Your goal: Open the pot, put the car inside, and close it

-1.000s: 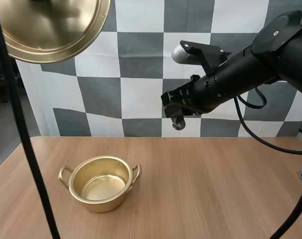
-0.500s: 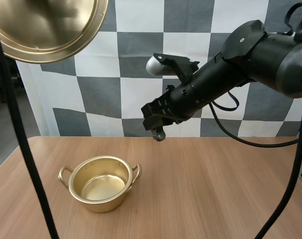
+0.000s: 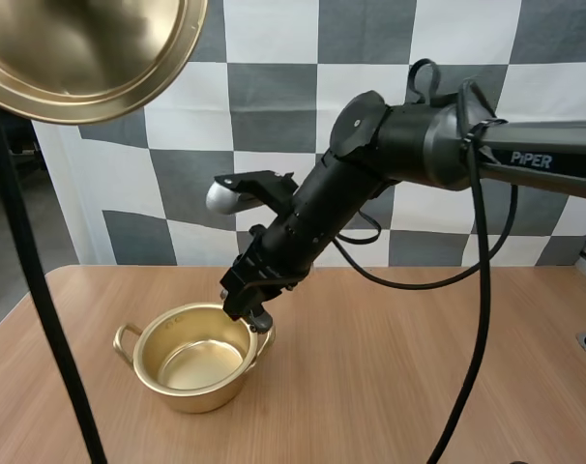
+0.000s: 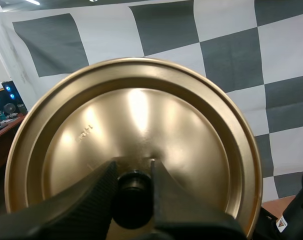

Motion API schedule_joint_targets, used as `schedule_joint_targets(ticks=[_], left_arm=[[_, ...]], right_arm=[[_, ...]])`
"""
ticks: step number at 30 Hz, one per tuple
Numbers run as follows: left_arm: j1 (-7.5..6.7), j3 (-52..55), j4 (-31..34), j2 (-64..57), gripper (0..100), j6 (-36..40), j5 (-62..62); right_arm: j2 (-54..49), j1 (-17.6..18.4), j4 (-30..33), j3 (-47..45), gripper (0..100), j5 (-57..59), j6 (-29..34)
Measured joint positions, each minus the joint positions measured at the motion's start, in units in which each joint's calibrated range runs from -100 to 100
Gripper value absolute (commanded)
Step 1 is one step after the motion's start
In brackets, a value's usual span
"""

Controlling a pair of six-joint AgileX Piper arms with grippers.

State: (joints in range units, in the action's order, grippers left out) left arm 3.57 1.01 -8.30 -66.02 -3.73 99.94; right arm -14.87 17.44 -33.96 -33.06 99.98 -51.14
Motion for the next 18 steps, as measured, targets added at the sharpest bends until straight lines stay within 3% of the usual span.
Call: schedule_joint_targets(ticks=[9, 18], left_arm=[[0.0, 0.0, 0.0, 0.0, 0, 0.0, 0.0], [0.0, 0.0, 0.0, -0.7, 0, 0.0, 0.1]], right_arm=[[7.1, 0.6, 1.9, 0.3, 0, 0.0, -3.2], [14.2, 0.6, -0.3, 10.3, 0, 0.0, -3.7]])
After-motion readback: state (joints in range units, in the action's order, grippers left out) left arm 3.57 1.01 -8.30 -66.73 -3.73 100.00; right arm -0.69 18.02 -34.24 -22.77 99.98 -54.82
